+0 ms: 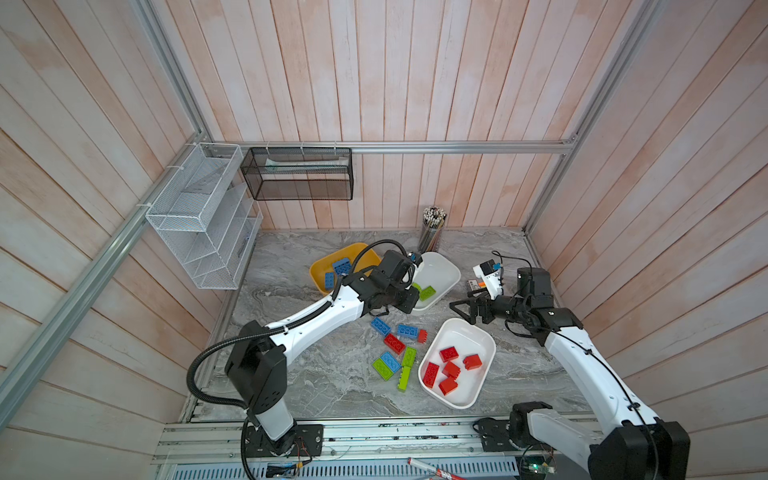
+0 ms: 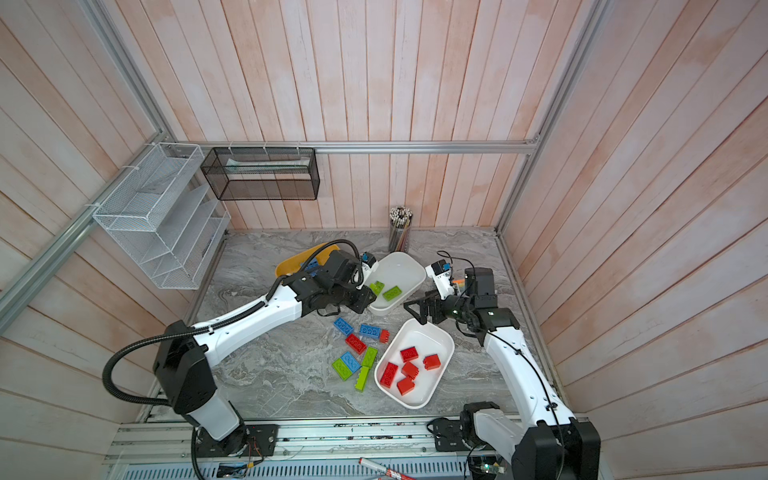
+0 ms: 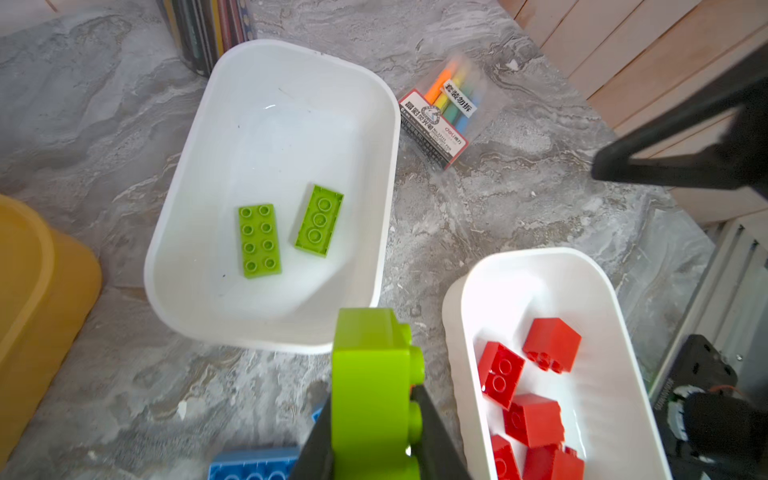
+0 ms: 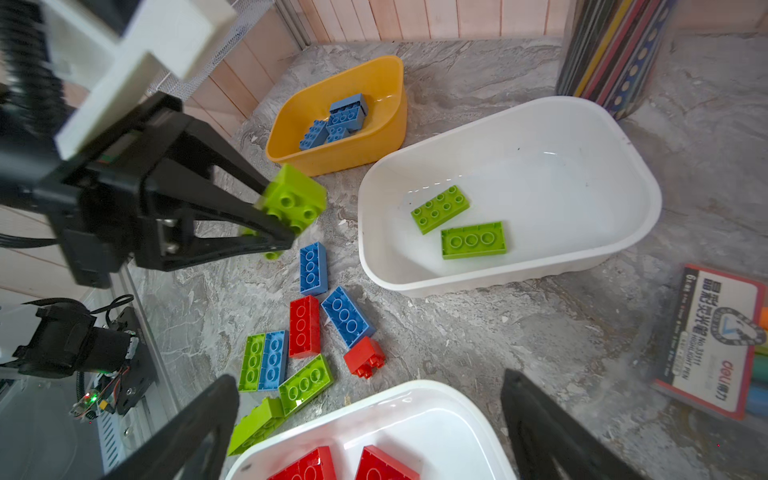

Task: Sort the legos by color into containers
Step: 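Carry the lime-green brick into the farther white tub and release it, then draw the left gripper back while the right gripper grasps a blue brick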

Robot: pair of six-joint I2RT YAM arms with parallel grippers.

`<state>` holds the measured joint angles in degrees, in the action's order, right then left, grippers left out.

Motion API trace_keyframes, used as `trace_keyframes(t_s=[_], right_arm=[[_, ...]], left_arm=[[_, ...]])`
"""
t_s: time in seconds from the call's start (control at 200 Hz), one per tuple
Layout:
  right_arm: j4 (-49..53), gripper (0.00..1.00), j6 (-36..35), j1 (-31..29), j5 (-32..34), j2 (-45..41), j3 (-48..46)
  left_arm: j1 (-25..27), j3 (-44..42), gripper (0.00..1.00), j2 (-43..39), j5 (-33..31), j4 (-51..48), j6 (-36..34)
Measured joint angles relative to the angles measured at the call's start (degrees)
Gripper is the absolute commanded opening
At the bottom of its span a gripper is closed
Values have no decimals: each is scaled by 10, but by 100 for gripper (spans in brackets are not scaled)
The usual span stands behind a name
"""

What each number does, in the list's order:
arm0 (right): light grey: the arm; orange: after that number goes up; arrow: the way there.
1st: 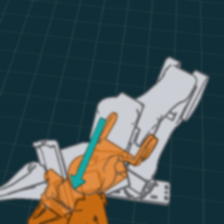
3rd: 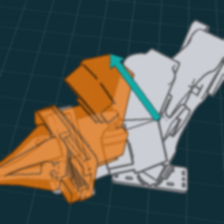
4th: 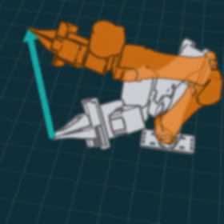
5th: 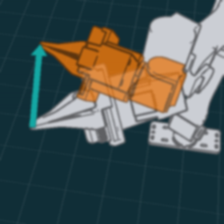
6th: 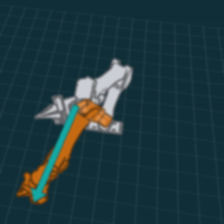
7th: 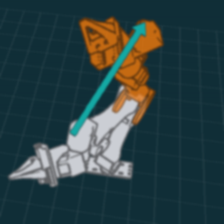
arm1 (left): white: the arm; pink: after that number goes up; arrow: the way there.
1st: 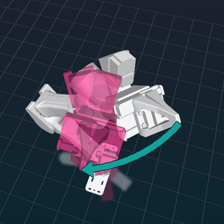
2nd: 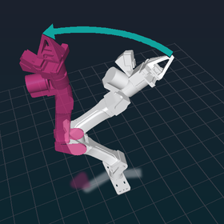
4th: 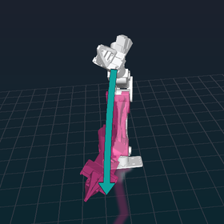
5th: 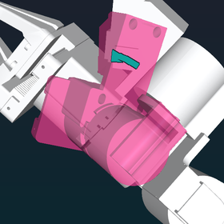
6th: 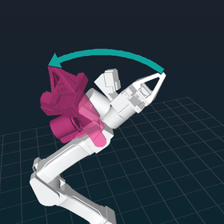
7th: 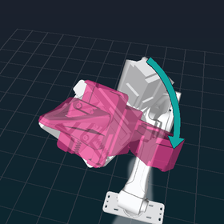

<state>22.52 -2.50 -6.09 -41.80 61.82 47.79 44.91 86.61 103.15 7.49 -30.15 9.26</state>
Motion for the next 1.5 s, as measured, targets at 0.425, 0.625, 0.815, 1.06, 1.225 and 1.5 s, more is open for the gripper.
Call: trace_keyframes(t_s=[0.425, 0.625, 0.815, 1.06, 1.225, 1.5], right_arm=[[0, 98, -2, 19, 13, 0, 4], [3, 98, -5, 23, 13, 0, 4], [5, 98, -5, 23, 3, 7, 14], [7, 98, -14, -7, -7, 17, 23], [6, 98, -16, -31, -9, 29, 30], [-12, 98, -6, -80, -4, 48, 30]], left_arm=[[-24, 202, 35, 256, -59, 40, 10], [-32, 254, 68, 294, -65, 33, 10], [-32, 238, 75, 245, -49, 22, 6], [-43, 51, 97, -6, 14, 23, 7], [-99, -115, 100, -188, 116, 46, 22], [-237, -310, 100, -347, 305, 77, 39]])
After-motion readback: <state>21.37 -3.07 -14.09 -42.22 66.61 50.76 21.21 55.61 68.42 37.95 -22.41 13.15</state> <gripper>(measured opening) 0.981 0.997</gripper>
